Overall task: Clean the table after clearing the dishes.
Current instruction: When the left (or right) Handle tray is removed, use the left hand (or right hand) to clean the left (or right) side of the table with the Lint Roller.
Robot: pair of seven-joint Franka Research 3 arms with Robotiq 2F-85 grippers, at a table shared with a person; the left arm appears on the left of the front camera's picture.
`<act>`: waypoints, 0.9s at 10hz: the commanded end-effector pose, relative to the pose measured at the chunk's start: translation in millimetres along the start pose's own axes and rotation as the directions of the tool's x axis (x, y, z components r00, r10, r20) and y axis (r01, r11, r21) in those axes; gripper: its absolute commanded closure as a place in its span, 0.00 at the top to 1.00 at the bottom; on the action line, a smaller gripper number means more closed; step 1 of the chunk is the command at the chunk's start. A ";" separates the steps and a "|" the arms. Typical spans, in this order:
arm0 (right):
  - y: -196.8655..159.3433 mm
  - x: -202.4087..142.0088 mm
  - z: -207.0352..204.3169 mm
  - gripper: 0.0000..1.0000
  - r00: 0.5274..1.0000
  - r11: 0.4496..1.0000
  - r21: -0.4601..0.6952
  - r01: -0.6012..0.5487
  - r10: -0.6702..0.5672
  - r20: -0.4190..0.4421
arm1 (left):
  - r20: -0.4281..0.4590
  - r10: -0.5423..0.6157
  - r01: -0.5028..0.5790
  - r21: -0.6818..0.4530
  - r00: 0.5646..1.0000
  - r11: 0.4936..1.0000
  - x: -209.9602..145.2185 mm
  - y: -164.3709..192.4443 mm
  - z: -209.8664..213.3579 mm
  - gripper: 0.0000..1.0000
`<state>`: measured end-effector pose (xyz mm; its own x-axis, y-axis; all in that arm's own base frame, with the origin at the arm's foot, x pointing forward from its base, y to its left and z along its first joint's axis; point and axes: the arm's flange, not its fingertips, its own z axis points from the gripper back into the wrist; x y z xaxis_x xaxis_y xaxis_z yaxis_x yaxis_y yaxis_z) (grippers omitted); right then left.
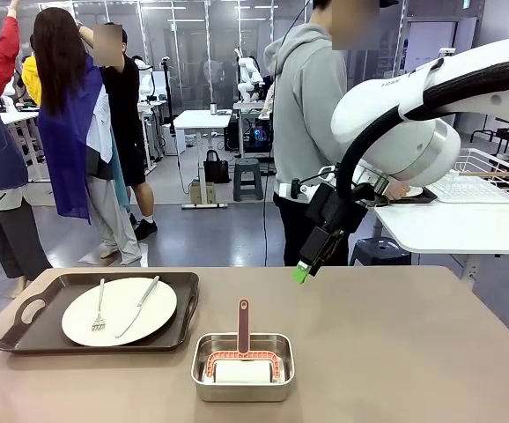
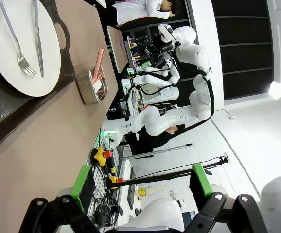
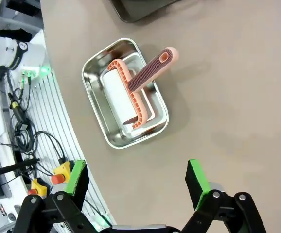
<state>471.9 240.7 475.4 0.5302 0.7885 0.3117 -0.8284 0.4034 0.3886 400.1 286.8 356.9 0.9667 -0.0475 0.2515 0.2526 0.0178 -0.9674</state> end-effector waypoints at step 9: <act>0.9 89.2 -6.8 1.00 0.885 0.888 -0.116 -0.445 0.416 -0.211 | 0.008 -0.009 0.009 -0.006 1.000 1.000 -2.8 -1.5 3.1 1.00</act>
<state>500.9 294.4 497.1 0.1925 0.9392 0.2844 -0.9763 0.1539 0.1524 400.2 286.4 356.7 0.9668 -0.0482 0.2511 0.2522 0.0174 -0.9675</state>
